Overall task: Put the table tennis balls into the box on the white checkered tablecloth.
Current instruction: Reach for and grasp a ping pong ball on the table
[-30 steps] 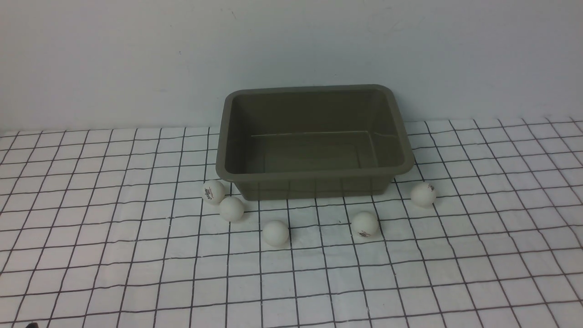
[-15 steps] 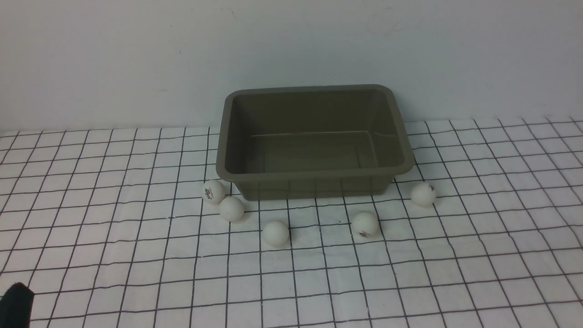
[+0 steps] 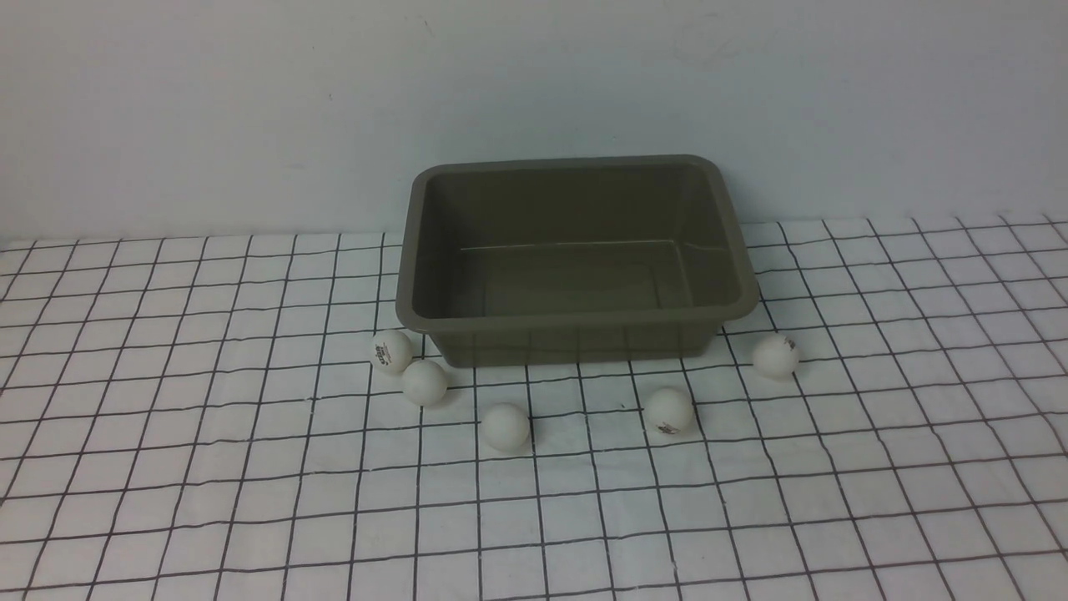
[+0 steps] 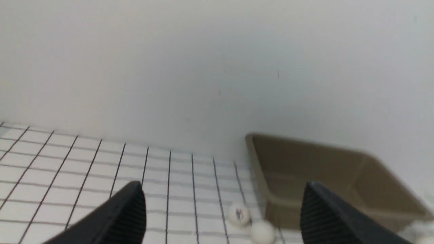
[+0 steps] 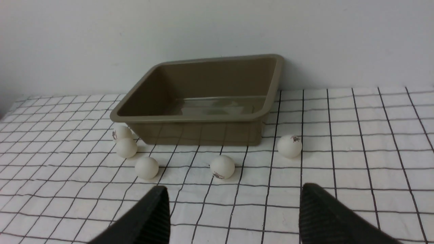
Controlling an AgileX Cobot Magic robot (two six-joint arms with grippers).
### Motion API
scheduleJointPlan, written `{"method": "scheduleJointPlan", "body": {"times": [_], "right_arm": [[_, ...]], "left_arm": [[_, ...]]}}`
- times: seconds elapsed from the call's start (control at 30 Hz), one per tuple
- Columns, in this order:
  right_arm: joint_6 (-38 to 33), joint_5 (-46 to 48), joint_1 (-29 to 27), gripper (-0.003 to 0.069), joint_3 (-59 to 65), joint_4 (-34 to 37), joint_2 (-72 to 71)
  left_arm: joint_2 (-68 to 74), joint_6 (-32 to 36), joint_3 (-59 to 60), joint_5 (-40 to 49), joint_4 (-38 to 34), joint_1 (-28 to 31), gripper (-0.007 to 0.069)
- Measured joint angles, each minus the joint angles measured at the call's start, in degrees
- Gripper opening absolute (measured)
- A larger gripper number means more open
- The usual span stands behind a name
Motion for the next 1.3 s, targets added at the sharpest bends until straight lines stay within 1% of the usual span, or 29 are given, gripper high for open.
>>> {"method": "scheduleJointPlan", "body": {"times": [0.03,0.07,0.1,0.13,0.17,0.2,0.3,0.37,0.4,0.43,0.47,0.6,0.63,0.7,0.77,0.87,0.9,1.0,1.03,1.1,1.23,1.3], "right_arm": [[-1.5,0.0,0.0,0.0462,0.0,0.2,1.3],[-1.8,0.0,0.0,0.0462,0.0,0.2,1.3],[-4.0,0.0,0.0,0.0462,0.0,0.8,2.6],[-6.6,0.0,0.0,0.0462,0.0,1.6,3.6],[-10.5,0.0,0.0,0.0462,0.0,3.1,5.3],[-13.0,0.0,0.0,0.0462,0.0,3.7,6.4],[-16.6,0.0,0.0,0.0462,0.0,5.7,10.6],[-18.0,0.0,0.0,0.0462,-0.2,7.4,16.1],[-19.5,0.1,0.0,0.0462,-0.6,7.8,19.9],[-21.0,-0.1,0.0,0.0462,-1.1,7.8,22.4],[-23.9,-0.4,0.0,0.0462,-2.1,7.8,26.4],[-31.8,-3.6,0.0,0.0462,-5.7,7.8,35.9],[-34.6,-4.8,0.0,0.0462,-7.9,7.8,40.1],[-36.8,-6.2,0.0,0.0462,-10.3,7.8,44.5],[-38.3,-7.0,0.0,0.0462,-14.6,8.1,51.3],[-38.4,-7.1,0.0,0.0462,-22.2,8.8,62.7],[-38.4,-6.9,0.0,0.0462,-23.2,8.8,63.4],[-37.3,-3.4,0.0,0.0462,-31.8,8.6,76.7],[-37.3,-3.3,0.0,0.0462,-31.8,8.6,76.7],[-36.6,-2.8,0.0,0.0462,-36.5,7.0,84.8],[-36.5,-3.0,0.6,0.0462,-38.8,5.8,89.6],[-36.4,-3.5,2.1,0.0462,-39.3,4.9,91.3]], "left_arm": [[2.9,3.6,-3.4,5.7,0.5,0.0,0.0552],[3.3,4.1,-4.2,6.4,0.6,0.0,0.0552],[5.8,7.1,-6.2,10.0,0.8,0.0,0.0552],[8.0,8.7,-7.3,12.2,0.7,0.0,0.0552],[10.3,10.3,-8.0,14.1,0.1,0.0,0.0552],[10.8,10.5,-8.1,14.5,-0.1,0.0,0.0552],[13.4,12.0,-8.2,15.1,-1.1,0.0,0.0552],[15.2,14.0,-8.3,15.2,-1.6,0.0,0.0552],[15.7,16.1,-8.3,15.2,-1.7,0.0,0.0552],[15.9,17.1,-8.3,15.2,-1.7,0.0,0.0552],[16.0,18.2,-8.3,15.3,-1.8,0.0,0.0552],[16.0,19.1,-8.4,17.5,-1.8,-0.2,0.0552],[16.0,19.2,-8.4,18.1,-1.8,-0.2,0.0552],[16.0,19.2,-8.4,18.6,-1.8,-0.2,0.0552],[16.0,19.2,-8.4,18.7,-1.8,-0.2,0.0552],[16.0,19.5,-8.4,18.7,-1.8,-0.2,0.0552],[16.0,19.6,-8.4,18.7,-1.8,-0.2,0.0552],[16.0,19.6,-8.4,18.7,-1.8,-0.2,0.0552],[16.0,19.6,-8.4,18.7,-1.8,-0.2,0.0552],[16.0,19.6,-8.4,18.6,-1.8,-0.2,0.0552],[16.0,19.6,-8.4,18.6,-1.8,-0.2,0.0552],[16.0,19.6,-8.4,18.3,-1.8,-0.2,0.0552]]}}
